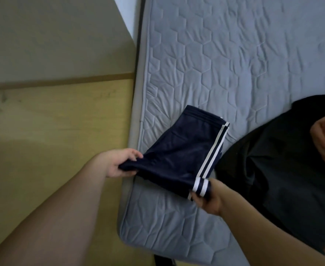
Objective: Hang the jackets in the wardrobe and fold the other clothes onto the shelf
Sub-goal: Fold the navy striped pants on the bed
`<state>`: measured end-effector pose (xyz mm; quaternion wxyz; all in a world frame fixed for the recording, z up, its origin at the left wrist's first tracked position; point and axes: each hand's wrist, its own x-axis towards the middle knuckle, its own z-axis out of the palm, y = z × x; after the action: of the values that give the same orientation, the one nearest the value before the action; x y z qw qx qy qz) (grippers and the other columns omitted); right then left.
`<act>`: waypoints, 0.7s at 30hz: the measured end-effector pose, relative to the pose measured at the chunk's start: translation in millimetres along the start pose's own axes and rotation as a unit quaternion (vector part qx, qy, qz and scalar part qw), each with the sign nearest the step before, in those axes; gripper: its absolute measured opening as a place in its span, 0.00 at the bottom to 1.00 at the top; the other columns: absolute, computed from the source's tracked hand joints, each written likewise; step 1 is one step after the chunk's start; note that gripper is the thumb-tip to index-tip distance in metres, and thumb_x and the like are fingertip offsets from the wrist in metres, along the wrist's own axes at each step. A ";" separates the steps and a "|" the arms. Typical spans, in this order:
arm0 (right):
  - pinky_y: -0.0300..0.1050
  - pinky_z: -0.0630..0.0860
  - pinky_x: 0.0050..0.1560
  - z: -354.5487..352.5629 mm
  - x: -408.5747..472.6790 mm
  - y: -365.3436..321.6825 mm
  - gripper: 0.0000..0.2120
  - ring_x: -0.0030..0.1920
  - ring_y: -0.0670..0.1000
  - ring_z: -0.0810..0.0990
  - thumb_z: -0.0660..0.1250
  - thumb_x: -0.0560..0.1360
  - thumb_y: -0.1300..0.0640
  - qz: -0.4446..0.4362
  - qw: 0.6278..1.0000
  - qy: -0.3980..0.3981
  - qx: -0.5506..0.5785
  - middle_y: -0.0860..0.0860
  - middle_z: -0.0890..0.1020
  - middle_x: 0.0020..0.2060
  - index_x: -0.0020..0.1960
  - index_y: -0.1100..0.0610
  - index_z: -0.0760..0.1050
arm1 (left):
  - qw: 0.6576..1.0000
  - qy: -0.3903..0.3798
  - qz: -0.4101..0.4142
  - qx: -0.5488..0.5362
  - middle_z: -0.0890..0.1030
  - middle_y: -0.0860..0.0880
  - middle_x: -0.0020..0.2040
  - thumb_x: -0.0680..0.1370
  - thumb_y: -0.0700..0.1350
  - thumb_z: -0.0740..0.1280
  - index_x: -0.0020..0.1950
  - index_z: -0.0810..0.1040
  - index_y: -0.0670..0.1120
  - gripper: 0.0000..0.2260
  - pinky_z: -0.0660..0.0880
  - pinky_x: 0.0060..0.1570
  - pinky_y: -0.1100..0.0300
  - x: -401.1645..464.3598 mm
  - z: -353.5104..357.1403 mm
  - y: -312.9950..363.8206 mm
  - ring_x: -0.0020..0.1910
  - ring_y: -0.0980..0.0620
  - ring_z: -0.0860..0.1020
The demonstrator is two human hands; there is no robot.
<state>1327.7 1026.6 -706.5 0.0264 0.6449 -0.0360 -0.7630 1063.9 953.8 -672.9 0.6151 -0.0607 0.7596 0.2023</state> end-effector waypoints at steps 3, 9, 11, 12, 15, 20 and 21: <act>0.47 0.79 0.26 -12.2 -12.2 -41.0 0.15 0.33 0.60 0.81 0.50 0.78 0.61 -0.050 0.998 -0.026 0.030 0.62 0.80 0.38 0.53 0.64 0.75 | 0.989 -0.045 0.044 -0.133 0.81 0.39 0.45 0.64 0.38 0.53 0.48 0.79 0.40 0.19 0.78 0.51 0.48 0.6 21.5 44.5 0.45 0.39 0.79; 0.41 0.68 0.34 -20.3 12.0 -87.0 0.06 0.33 0.48 0.74 0.66 0.71 0.63 -0.194 0.948 0.007 -0.254 0.48 0.78 0.35 0.44 0.53 0.75 | 0.979 -0.021 0.186 0.077 0.82 0.47 0.44 0.74 0.29 0.58 0.59 0.74 0.47 0.19 0.74 0.49 0.57 57.6 71.2 92.3 0.44 0.50 0.79; 0.41 0.78 0.41 -20.9 28.8 -97.0 0.09 0.42 0.48 0.82 0.71 0.74 0.52 -0.243 0.942 0.021 -0.231 0.48 0.83 0.48 0.52 0.52 0.79 | 0.956 0.065 0.232 0.169 0.82 0.48 0.46 0.78 0.41 0.67 0.54 0.79 0.46 0.05 0.77 0.47 0.57 84.4 83.6 101.6 0.44 0.50 0.80; 0.44 0.79 0.50 -21.6 38.1 -102.9 0.12 0.49 0.51 0.82 0.71 0.74 0.51 -0.278 0.936 0.047 -0.210 0.49 0.80 0.57 0.56 0.53 0.79 | 0.947 0.098 0.245 0.182 0.82 0.47 0.51 0.78 0.46 0.67 0.56 0.79 0.45 0.08 0.77 0.52 0.53 98.5 87.7 105.5 0.49 0.48 0.80; 0.51 0.70 0.67 -20.0 56.5 -115.5 0.04 0.58 0.50 0.75 0.69 0.76 0.51 -0.390 0.898 0.105 -0.174 0.44 0.61 0.64 0.49 0.49 0.78 | 0.922 0.181 0.280 0.196 0.70 0.46 0.68 0.80 0.56 0.62 0.69 0.72 0.46 0.21 0.69 0.67 0.46 124.2 97.7 110.4 0.65 0.45 0.71; 0.52 0.74 0.63 -12.3 76.0 -122.5 0.11 0.56 0.49 0.78 0.67 0.77 0.54 -0.416 0.901 0.057 -0.110 0.49 0.72 0.64 0.58 0.46 0.72 | 0.941 0.118 0.291 0.128 0.72 0.53 0.62 0.79 0.60 0.61 0.71 0.63 0.52 0.24 0.71 0.53 0.58 141.5 99.4 96.0 0.53 0.55 0.75; 0.51 0.75 0.61 -10.5 79.3 -122.1 0.19 0.56 0.49 0.78 0.69 0.76 0.55 -0.411 0.907 0.051 -0.077 0.49 0.75 0.62 0.64 0.47 0.68 | 0.948 0.107 0.266 0.135 0.74 0.52 0.61 0.76 0.62 0.62 0.69 0.65 0.52 0.25 0.72 0.54 0.56 141.2 94.8 90.9 0.52 0.53 0.76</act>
<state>1325.5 1141.1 -797.0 -0.2376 0.6367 0.2927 -0.6727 1085.9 1095.0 -802.4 0.4567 0.2061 0.8296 0.2466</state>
